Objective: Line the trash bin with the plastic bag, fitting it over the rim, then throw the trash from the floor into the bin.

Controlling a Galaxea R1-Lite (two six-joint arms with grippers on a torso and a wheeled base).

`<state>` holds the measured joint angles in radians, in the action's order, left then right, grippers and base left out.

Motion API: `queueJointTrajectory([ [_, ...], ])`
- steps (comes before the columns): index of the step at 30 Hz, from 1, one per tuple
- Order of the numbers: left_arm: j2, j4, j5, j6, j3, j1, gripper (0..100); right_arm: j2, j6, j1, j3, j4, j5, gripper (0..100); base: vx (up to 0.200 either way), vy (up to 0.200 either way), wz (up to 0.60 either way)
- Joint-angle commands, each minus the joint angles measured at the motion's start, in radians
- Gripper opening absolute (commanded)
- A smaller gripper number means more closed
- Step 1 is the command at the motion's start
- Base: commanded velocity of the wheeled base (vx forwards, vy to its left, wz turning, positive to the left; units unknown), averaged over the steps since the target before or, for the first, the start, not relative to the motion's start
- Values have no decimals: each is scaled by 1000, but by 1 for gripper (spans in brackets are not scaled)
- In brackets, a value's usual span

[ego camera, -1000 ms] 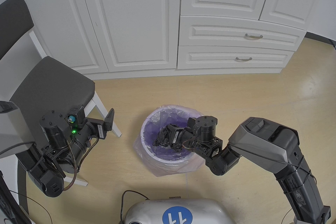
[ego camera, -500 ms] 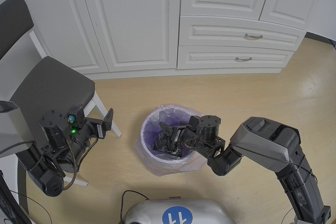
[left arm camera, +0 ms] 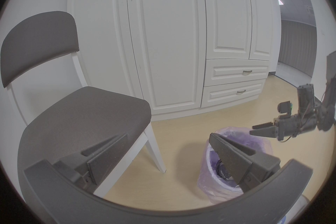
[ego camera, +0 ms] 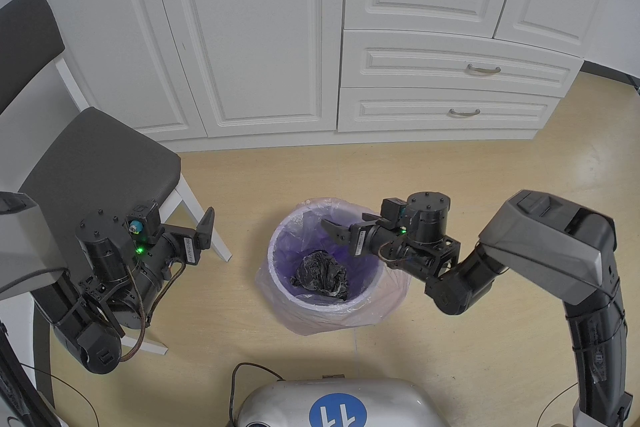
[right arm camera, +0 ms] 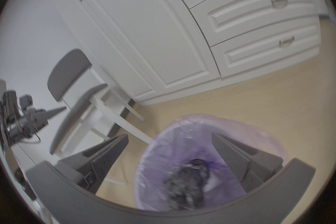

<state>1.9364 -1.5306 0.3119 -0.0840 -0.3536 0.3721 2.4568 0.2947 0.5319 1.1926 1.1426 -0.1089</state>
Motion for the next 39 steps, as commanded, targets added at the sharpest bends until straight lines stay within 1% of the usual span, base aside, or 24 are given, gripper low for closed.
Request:
queueJointTrajectory([
  [1, 9, 0, 3, -29, -4, -33, 100, -165, -293, -187, -28, -305, -18, 100, 0, 0, 0],
  [3, 10, 0, 3, -29, -4, -35, 100, -179, -364, -253, -22, -386, -28, 100, 0, 0, 0],
  [4, 12, 0, 3, -29, -4, -33, 100, -182, -384, -280, -19, -420, -41, 100, 0, 0, 0],
  [5, 12, 0, 3, -29, -2, -33, 100, -183, -393, -297, -19, -434, -58, 100, 0, 0, 0],
  [6, 12, 0, 3, -29, -2, -33, 100, -183, -393, -297, -19, -434, -58, 100, 0, 0, 0],
  [7, 12, 0, 3, -29, -4, -35, 100, -183, -405, -326, -19, -454, -94, 100, 0, 0, 0],
  [9, 12, 0, 3, -29, -4, -36, 100, -179, -468, -385, -5, -538, -166, 100, 0, 0, 0],
  [12, 13, 0, 3, -29, -4, -36, 100, -164, -516, -408, 19, -641, -199, 100, 0, 0, 0],
  [16, 18, 0, 3, -29, -4, -36, 100, -113, -525, -400, 56, -682, -206, 100, 0, 0, 0],
  [17, 23, 0, 3, -29, -4, -36, 100, -55, -523, -389, 91, -687, -199, 100, 0, 0, 0],
  [21, 26, 0, 3, -29, -4, -36, 100, 24, -511, -363, 148, -692, -198, 100, 0, 0, 0],
  [24, 27, 0, 3, -28, -8, -36, 100, 93, -424, -336, 216, -704, -199, 100, 0, 0, 0],
  [25, 26, 0, 3, -29, -8, -36, 100, 94, -417, -336, 217, -705, -199, 100, 0, 0, 0],
  [26, 23, 0, 3, -28, -11, -36, 100, 125, -361, -320, 252, -724, -199, 100, 0, 0, 0],
  [27, 23, 0, 3, -28, -13, -36, 100, 140, -333, -311, 271, -736, -198, 100, 0, 0, 0],
  [28, 23, 0, 3, -28, -13, -36, 100, 140, -333, -311, 271, -736, -198, 100, 0, 0, 0],
  [29, 23, 0, 3, -28, -11, -36, 100, 172, -281, -294, 321, -774, -198, 100, 0, 0, 0],
  [30, 26, 0, 3, -28, -11, -36, 100, 186, -264, -288, 344, -797, -196, 100, 0, 0, 0],
  [33, 29, 0, 3, -26, -13, -39, 100, 208, -247, -274, 386, -851, -196, 100, 0, 0, 0],
  [39, 50, 0, 3, -25, -16, -41, 100, 212, -235, -257, 392, -868, -198, 100, 0, 0, 0],
])
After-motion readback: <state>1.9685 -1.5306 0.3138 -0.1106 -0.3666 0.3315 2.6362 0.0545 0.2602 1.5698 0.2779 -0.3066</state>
